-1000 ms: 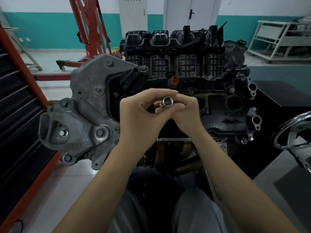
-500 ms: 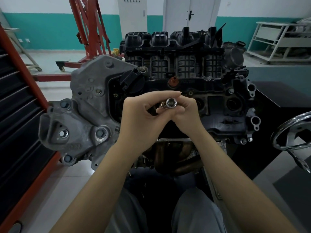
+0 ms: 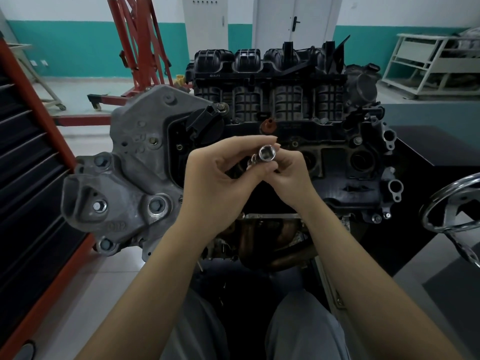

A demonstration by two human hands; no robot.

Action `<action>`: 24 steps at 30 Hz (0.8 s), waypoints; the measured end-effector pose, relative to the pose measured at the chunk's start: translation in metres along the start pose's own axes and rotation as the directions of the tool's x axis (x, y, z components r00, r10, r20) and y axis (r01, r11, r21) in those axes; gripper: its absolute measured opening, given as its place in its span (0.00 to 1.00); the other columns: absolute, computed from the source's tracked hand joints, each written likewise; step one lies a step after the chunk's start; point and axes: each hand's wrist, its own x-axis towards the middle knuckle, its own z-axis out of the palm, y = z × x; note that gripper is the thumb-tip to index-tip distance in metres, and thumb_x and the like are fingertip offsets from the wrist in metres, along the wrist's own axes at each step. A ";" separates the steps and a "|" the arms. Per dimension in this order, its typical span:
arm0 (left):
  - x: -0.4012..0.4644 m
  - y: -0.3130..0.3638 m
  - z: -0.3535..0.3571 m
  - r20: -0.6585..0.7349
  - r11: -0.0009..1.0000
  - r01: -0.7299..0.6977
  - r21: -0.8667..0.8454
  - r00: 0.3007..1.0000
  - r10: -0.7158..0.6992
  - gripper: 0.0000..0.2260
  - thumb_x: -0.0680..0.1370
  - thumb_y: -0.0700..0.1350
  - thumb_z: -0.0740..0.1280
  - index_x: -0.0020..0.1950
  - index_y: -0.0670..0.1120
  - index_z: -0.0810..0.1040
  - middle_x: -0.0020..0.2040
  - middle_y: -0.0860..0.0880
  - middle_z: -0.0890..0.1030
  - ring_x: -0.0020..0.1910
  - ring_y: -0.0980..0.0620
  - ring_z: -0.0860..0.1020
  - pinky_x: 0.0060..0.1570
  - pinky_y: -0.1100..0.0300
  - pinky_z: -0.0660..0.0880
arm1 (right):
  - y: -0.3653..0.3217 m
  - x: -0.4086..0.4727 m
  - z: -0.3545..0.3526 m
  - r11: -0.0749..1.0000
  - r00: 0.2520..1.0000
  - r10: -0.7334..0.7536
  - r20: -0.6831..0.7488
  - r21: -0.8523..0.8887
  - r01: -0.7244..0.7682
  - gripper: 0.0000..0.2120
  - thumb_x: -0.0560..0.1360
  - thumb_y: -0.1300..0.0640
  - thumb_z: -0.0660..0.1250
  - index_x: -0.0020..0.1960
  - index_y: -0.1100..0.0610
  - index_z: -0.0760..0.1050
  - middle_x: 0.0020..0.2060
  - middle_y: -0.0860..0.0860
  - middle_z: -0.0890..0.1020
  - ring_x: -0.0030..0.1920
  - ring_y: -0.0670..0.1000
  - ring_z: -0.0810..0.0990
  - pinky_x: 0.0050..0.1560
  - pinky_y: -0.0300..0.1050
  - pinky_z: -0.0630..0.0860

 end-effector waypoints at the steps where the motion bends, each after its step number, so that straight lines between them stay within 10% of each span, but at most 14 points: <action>1: 0.000 0.000 -0.001 0.023 1.000 0.006 -0.029 1.000 -0.006 0.15 0.71 0.31 0.72 0.56 0.41 0.80 0.50 0.45 0.84 0.53 0.50 0.83 0.57 0.50 0.78 | -0.002 0.000 0.000 1.000 1.000 -0.001 0.005 0.007 0.001 0.10 0.73 0.63 0.67 0.52 0.51 0.79 0.43 0.35 0.83 0.46 0.38 0.82 0.48 0.33 0.75; 8: 0.003 0.002 0.003 -0.038 0.994 -0.017 0.106 0.999 0.021 0.13 0.68 0.37 0.78 0.50 0.41 0.82 0.45 0.48 0.84 0.48 0.52 0.83 0.52 0.55 0.80 | 0.005 -0.001 0.002 0.999 0.995 0.040 -0.095 0.029 -0.037 0.11 0.68 0.66 0.72 0.50 0.59 0.80 0.42 0.52 0.84 0.45 0.50 0.83 0.48 0.47 0.79; 14: 0.002 0.002 0.004 0.011 0.998 0.007 -0.058 1.000 -0.007 0.16 0.71 0.30 0.72 0.56 0.43 0.79 0.47 0.48 0.84 0.51 0.53 0.83 0.54 0.58 0.78 | 0.000 0.000 -0.001 1.000 1.000 0.012 0.005 0.022 -0.012 0.10 0.73 0.62 0.67 0.53 0.54 0.76 0.42 0.37 0.83 0.46 0.39 0.81 0.48 0.35 0.75; 22: 0.004 0.003 0.006 -0.040 0.993 -0.017 0.118 0.999 0.022 0.12 0.67 0.38 0.78 0.49 0.42 0.82 0.44 0.48 0.84 0.46 0.52 0.83 0.50 0.56 0.80 | 0.005 -0.001 0.000 0.998 0.993 0.061 -0.101 0.022 -0.059 0.13 0.68 0.73 0.71 0.49 0.61 0.80 0.40 0.53 0.84 0.44 0.50 0.83 0.48 0.47 0.80; 24: 0.003 0.004 0.006 -0.047 0.994 -0.017 0.106 0.999 0.022 0.12 0.69 0.37 0.77 0.51 0.42 0.82 0.45 0.49 0.84 0.47 0.54 0.83 0.51 0.58 0.80 | 0.004 0.000 -0.001 0.999 0.996 0.034 -0.085 0.008 -0.033 0.14 0.70 0.73 0.70 0.50 0.58 0.79 0.41 0.44 0.84 0.45 0.45 0.83 0.48 0.42 0.79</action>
